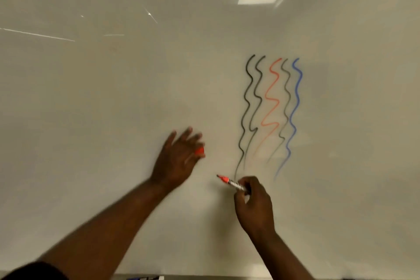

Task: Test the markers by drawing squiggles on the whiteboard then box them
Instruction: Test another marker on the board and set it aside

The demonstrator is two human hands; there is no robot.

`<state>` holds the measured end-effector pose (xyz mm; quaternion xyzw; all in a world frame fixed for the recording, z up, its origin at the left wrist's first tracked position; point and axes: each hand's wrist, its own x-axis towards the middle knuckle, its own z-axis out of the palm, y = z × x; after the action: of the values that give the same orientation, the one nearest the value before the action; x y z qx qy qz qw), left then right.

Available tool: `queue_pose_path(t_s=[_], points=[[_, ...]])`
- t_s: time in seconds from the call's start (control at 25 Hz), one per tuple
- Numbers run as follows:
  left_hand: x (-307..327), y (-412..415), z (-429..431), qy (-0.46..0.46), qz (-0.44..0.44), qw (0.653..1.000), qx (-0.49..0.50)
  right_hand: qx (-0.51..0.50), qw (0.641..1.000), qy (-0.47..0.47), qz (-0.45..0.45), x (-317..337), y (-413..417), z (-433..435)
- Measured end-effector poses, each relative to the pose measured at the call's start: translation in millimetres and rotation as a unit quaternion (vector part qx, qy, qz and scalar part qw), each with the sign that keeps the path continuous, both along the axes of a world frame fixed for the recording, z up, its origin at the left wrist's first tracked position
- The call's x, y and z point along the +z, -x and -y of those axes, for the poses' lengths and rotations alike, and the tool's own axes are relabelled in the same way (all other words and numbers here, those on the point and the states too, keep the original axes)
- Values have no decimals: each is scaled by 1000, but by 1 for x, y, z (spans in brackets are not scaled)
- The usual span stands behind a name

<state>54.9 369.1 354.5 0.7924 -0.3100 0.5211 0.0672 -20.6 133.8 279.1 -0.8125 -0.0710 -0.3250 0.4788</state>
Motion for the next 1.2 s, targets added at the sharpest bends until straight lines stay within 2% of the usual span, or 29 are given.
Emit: queue_pose_path(t_s=[0.12,0.24,0.4,0.52,0.6,0.68,0.8,0.84,0.96,1.08,1.2], points=[[104,-19,-19,-37,65,997,9,-8,995,-47,86,83,-10,-29],[163,-35,-28,-42,96,994,34,-47,979,-69,188,151,-12,-38],[170,-55,-39,-72,156,984,46,-86,949,-55,299,208,-23,-43],[168,-59,-39,-61,175,982,39,-124,940,-4,318,228,-33,-43],[168,-60,-38,-55,181,981,42,-146,936,-15,320,236,-41,-40],[167,-62,-39,-56,186,980,39,-146,935,-8,324,239,-46,-41],[167,-63,-39,-55,184,981,32,-124,932,87,330,224,-47,-47],[167,-64,-39,-53,182,981,32,-124,933,91,326,214,-47,-45],[166,-63,-38,-43,185,981,35,-120,946,26,301,178,-44,-39],[163,-63,-37,-41,182,982,30,-116,951,67,280,131,-41,-40],[160,-65,-37,-30,173,984,30,-93,968,-21,234,94,-39,-42]])
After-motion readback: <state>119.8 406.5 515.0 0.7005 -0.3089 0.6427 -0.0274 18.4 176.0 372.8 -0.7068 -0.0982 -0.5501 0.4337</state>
